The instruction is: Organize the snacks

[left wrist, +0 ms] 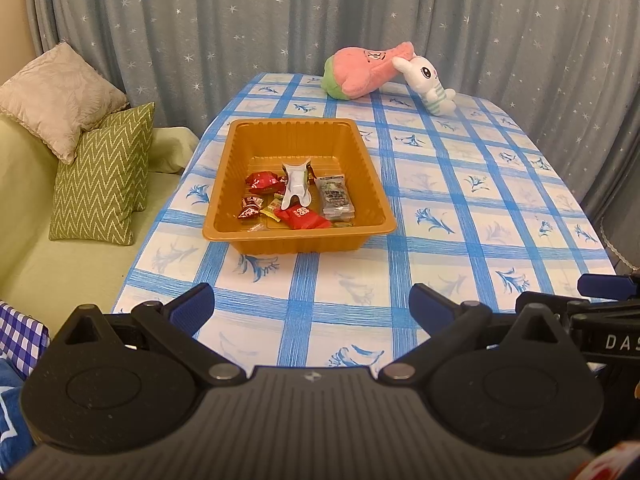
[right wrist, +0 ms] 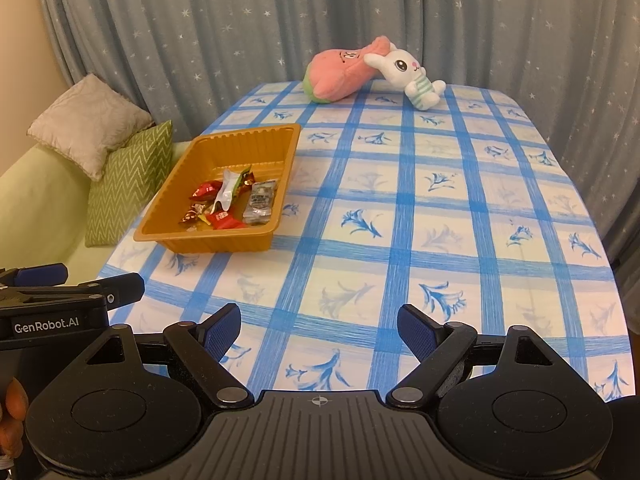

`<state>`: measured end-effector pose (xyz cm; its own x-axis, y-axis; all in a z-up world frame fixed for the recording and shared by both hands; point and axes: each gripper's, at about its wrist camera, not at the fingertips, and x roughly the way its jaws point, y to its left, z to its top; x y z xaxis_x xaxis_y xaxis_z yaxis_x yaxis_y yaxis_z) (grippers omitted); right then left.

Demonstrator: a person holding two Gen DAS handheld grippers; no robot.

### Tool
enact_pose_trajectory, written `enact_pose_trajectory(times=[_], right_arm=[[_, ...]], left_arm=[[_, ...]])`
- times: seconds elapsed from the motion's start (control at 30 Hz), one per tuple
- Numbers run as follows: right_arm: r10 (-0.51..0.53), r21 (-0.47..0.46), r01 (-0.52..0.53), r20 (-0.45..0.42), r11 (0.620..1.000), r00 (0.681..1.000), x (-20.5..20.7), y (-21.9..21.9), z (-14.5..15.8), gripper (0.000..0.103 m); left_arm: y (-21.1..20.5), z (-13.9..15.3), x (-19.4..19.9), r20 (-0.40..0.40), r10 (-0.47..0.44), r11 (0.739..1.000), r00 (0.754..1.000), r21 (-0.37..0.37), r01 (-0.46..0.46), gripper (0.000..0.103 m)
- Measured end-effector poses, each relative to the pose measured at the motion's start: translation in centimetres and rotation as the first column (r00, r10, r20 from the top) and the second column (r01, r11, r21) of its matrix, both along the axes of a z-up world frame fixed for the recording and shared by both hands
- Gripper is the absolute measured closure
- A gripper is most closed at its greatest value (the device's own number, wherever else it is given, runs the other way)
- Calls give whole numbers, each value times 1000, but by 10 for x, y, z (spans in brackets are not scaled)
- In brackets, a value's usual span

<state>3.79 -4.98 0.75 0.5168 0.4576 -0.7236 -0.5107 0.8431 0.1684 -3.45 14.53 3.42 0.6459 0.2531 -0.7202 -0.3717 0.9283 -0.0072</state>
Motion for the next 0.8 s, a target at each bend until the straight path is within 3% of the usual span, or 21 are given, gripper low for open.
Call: enact_pose_trajectory(times=[0.8], right_arm=[[2, 0, -2, 0, 1000, 1000, 1, -1, 0, 18]], left_arm=[[-1, 0, 1, 0, -1, 1000, 1000, 2, 1, 0]])
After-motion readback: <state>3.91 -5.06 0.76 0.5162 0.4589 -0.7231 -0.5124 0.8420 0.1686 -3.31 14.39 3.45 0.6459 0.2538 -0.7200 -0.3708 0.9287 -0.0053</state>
